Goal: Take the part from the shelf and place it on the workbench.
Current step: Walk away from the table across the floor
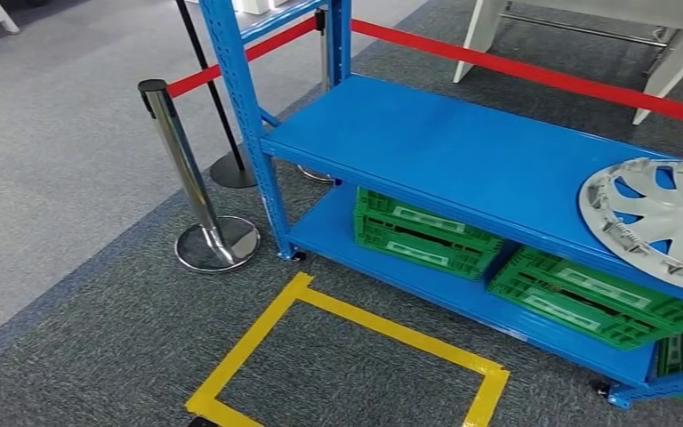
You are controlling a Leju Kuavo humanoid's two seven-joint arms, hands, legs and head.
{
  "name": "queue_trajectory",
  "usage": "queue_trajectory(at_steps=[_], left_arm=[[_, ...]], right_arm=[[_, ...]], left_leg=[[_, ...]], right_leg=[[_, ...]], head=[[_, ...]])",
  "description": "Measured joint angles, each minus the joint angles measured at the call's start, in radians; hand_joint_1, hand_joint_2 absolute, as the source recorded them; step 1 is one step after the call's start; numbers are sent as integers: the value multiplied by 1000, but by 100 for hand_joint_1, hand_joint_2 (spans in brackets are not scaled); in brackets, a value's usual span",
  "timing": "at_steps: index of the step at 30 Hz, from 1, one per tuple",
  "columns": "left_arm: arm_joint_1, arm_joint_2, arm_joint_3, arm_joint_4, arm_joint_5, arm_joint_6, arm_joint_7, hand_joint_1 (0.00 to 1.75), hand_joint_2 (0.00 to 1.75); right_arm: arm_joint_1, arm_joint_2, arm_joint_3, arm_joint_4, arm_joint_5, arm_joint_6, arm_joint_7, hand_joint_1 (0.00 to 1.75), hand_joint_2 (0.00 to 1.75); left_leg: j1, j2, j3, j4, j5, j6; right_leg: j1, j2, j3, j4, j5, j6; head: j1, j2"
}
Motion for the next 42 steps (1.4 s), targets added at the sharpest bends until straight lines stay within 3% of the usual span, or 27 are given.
queue_trajectory(at_steps=[1, 3, 5, 6, 7, 9, 11, 13, 14, 16, 18, 19, 20, 21, 23, 25, 27, 28, 29, 31, 33, 35, 36, 37, 39, 41, 42], left_arm=[[0, -1, 0, 0, 0, 0, 0, 0, 0], [3, -3, 0, 0, 1, 0, -1, 0, 0], [5, -4, 0, 0, 1, 0, 0, 0, 0], [5, -4, 0, 0, 1, 0, 0, 0, 0], [3, -4, 0, 0, 1, 0, 0, 0, 0], [0, -6, 0, 0, 1, 0, 0, 0, 0], [0, -6, 0, 0, 0, 0, 0, 0, 0], [-3, -6, 0, 0, -1, 0, 0, 0, 0], [-4, -6, 0, 0, -1, 0, 0, 0, 0], [-5, -6, 0, 0, -1, 0, 0, 0, 0], [-2, -6, 0, 0, -2, 0, -1, 0, 0], [0, -6, 0, 0, -2, 0, -1, 0, 0], [2, -6, 0, 0, -2, 0, -1, 0, 0], [3, -6, 0, 0, -2, 0, 0, 0, 0], [3, -6, 0, 0, -2, 0, 0, 0, 0], [3, -4, 0, 0, -2, 0, 0, 0, 0], [2, -3, 0, 0, -2, 0, 0, 0, 0], [1, -4, 0, 0, -2, 0, 0, 0, 0], [0, -4, 1, 0, -2, 0, -1, 0, 0], [-1, -4, 1, 0, 0, 0, -1, 0, 0], [0, -6, 1, 0, 0, 0, -2, 0, 0], [4, -6, 1, 0, 1, 0, -2, 0, 0], [4, -6, 2, 0, 1, 0, -2, 0, 0], [3, -7, 3, 0, 3, 0, -1, 0, 0], [0, -8, 6, 0, 8, 0, -1, 0, 0], [-1, -10, 13, 0, 14, 1, -1, 0, 0], [-2, -10, 17, 0, 16, 1, -1, 0, 0]], right_arm=[[0, 0, -2, 0, 0, 0, 1, 0, 0], [-5, 0, -4, 0, -1, 0, 1, 0, 0], [-7, 0, -7, 0, -1, 1, 2, 0, 0], [-6, 0, -9, 0, -1, 2, 2, 0, 0], [-4, -1, -11, 0, -1, 2, 3, 0, 0], [-5, -1, -13, -1, -1, 3, 4, 0, 0], [-10, -1, -14, -1, -1, 3, 4, 0, 0], [-9, -1, -16, -1, -1, 3, 5, 0, 0], [-7, -1, -17, -1, -1, 3, 5, 0, 0], [-6, -1, -18, -1, -1, 3, 6, 0, 0], [-9, -1, -19, -1, -1, 3, 6, 0, 0], [-10, -1, -19, -1, -1, 3, 6, 0, 0], [-10, -1, -19, -1, -1, 3, 6, 0, 0], [-9, -1, -19, -1, -1, 3, 6, 0, 0], [-7, -1, -19, -1, -1, 3, 6, 0, 0], [-9, 0, -19, -1, -1, 3, 6, 0, 0], [-10, 2, -19, -1, -1, 3, 6, 0, 0], [-10, 2, -19, -1, 0, 2, 6, 0, 0], [-8, 2, -19, -1, 2, 0, 6, 0, 0], [-4, 1, -19, -1, 10, -3, 6, 0, 0], [-7, 1, -19, -1, 22, 2, 7, 0, 0], [-10, 1, -19, -1, 28, 12, 8, 0, 0], [-10, 0, -19, -1, 29, 17, 9, 0, 0], [-8, 0, -19, -1, 30, 20, 10, 0, 0], [-8, -2, -19, -1, 31, 26, 11, 0, 0], [-10, -2, -19, -1, 31, 34, 11, 0, 0], [-11, -2, -19, -1, 31, 37, 12, 0, 0]], left_leg=[[2, 16, 2, -7, 3, 3], [-1, 51, 2, -9, 3, 6], [-2, 87, 2, -8, 1, 6], [-2, 102, 2, -8, 0, 5], [-2, 115, 4, -7, -2, 3], [-4, 138, 7, -1, -9, -7], [-10, 158, 9, 6, -16, -18], [-12, 177, 13, 8, -19, -26], [-10, 176, 17, 11, -24, -30], [-5, 136, 2, 56, -61, -40], [-2, 81, -53, 184, -131, -44], [-2, 69, -84, 253, -157, -44], [-3, 64, -107, 299, -167, -43], [-3, 62, -113, 306, -154, -40], [-3, 45, -76, 208, -79, -29], [-3, -7, -26, 80, -20, -16], [-4, -36, -9, 28, -11, -11], [-6, -29, -8, 22, -10, -10], [-4, -18, -7, 17, -7, -8], [1, 3, -4, 3, 2, -1], [2, 26, -4, -4, 6, 4], [1, 49, -6, -3, 6, 5], [1, 58, -7, -2, 6, 4], [1, 64, -7, -2, 6, 4], [1, 68, -6, 2, 3, -2], [-3, 70, -8, 10, -1, -13], [-5, 71, -9, 12, -1, -20]], right_leg=[[2, -32, -20, 37, -23, 4], [2, -92, -79, 164, -89, 10], [-2, -111, -119, 255, -117, 17], [-4, -116, -112, 247, -104, 20], [-7, -123, -83, 200, -75, 22], [-6, -163, 0, 58, -22, 22], [-1, -189, 43, -16, -9, 11], [1, -174, 42, -18, -12, -4], [0, -164, 42, -18, -11, -10], [-3, -144, 42, -21, -7, -21], [-4, -120, 40, -21, -3, -29], [-3, -105, 39, -21, -2, -32], [-2, -90, 39, -20, -2, -33], [0, -75, 39, -20, -1, -34], [2, -44, 42, -19, -1, -34], [3, -16, 40, -16, 1, -29], [-1, 7, 29, -14, 6, -19], [-4, 19, 24, -15, 10, -12], [-6, 20, 19, -15, 11, -6], [-2, -27, -2, 17, -12, 3], [0, -92, -55, 123, -74, 11], [-4, -110, -105, 238, -122, 19], [-7, -113, -107, 253, -119, 22], [-9, -115, -88, 227, -99, 25], [-12, -122, -9, 94, -42, 25], [-11, -126, 51, -7, -20, 17], [-9, -127, 60, -22, -23, 12]], head=[[3, 0], [8, 0], [8, 0], [8, 0], [8, 0], [9, 0], [8, 0], [6, 0], [6, 0], [3, 0], [0, 0], [0, 0], [-1, 0], [0, 0], [0, 0], [1, 0], [1, 0], [0, 0], [0, 0], [5, 0], [12, 0], [14, 0], [14, 0], [14, 0], [15, 0], [14, 0], [14, 0]])
